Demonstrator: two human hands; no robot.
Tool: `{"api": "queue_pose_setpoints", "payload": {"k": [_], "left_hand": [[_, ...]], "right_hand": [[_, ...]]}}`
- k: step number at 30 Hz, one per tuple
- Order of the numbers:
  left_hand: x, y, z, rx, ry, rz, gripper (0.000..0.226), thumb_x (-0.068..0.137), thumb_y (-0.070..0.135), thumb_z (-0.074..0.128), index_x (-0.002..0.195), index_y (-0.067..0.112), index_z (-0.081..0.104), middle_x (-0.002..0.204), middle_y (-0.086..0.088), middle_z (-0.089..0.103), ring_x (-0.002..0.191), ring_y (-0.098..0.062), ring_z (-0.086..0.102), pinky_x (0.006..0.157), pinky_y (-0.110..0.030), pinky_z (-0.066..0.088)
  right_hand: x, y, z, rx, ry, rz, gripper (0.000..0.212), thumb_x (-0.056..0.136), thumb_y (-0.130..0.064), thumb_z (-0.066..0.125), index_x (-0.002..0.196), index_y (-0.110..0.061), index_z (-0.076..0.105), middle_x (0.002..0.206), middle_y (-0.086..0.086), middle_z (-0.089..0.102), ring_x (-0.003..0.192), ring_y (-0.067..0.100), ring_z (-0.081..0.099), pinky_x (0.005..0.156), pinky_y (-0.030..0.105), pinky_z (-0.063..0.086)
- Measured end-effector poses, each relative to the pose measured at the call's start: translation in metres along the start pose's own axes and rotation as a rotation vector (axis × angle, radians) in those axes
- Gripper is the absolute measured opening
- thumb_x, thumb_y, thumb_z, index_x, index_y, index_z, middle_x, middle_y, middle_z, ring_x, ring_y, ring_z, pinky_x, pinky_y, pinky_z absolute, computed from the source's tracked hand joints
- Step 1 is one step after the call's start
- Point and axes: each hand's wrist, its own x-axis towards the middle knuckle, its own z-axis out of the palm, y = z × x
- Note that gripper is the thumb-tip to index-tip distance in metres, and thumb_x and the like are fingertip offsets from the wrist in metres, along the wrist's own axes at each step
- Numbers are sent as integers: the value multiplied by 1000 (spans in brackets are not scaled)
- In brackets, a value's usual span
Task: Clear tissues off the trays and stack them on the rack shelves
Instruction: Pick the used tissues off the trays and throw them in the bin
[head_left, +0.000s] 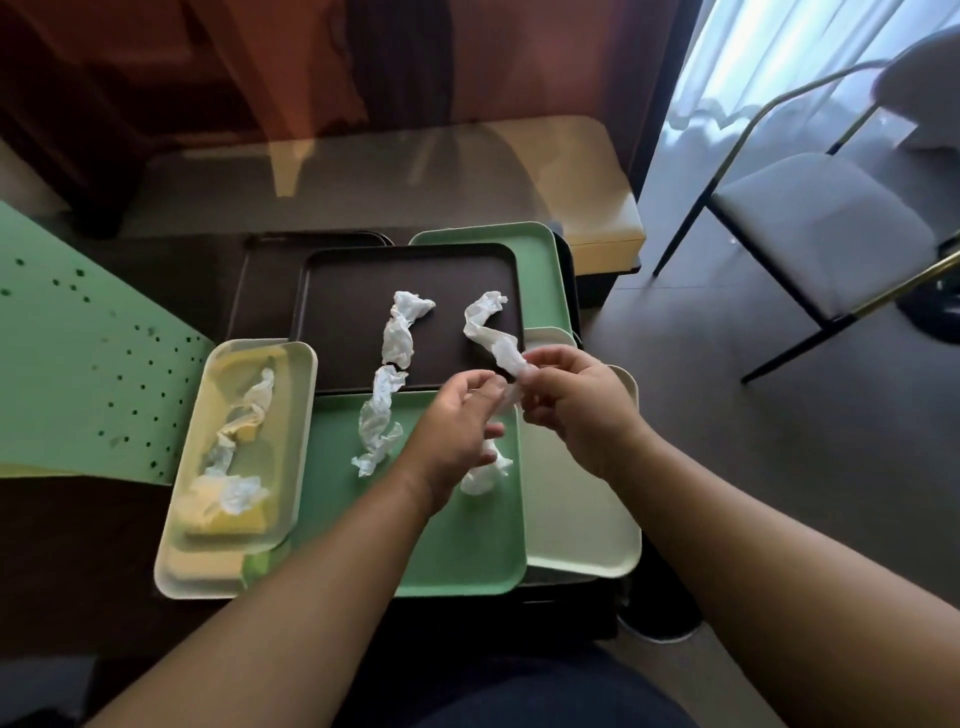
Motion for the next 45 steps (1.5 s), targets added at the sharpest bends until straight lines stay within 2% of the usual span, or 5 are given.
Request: {"api": "queue_pose_setpoints", "payload": {"k": [16, 24, 34, 40, 45], "left_hand": [[9, -12, -68, 149, 321, 72, 3, 89, 3, 65, 88, 1, 64, 75, -5, 54, 64, -18, 50, 56, -33, 49], [11, 10, -83, -34, 241, -80, 32, 101, 41, 57, 87, 13, 63, 82, -2, 54, 77, -16, 58, 59, -33, 56], [38, 39, -87, -164, 90, -156, 19, 105, 26, 48, 96, 18, 62, 78, -7, 62, 51, -15, 53, 42, -23, 45], [57, 40, -106, -39, 149, -121, 19, 97, 13, 46, 86, 23, 58, 62, -2, 50, 35, -10, 35, 37, -13, 25], [60, 35, -123, 15, 166, -106, 19, 100, 20, 52, 82, 20, 59, 62, 0, 50, 44, -14, 38, 42, -16, 26]], "right_hand": [[2, 57, 40, -1747, -210, -204, 56, 93, -31, 67, 145, -28, 47, 136, 4, 51, 123, 30, 58, 86, 40, 53], [15, 30, 64, -1124, 2, -285, 3, 94, -18, 68, 95, -17, 70, 87, -1, 70, 76, 20, 64, 65, 29, 46], [37, -18, 94, -332, 62, -152, 26, 97, 0, 63, 110, -22, 70, 81, 2, 71, 55, 15, 62, 51, 27, 53], [83, -9, 73, -1121, 332, -154, 64, 96, -24, 64, 156, -29, 43, 151, 7, 50, 111, 24, 61, 90, 30, 45], [100, 8, 84, -1518, 198, 77, 52, 93, -15, 59, 145, -11, 56, 122, 15, 70, 108, 38, 66, 76, 33, 48]]}}
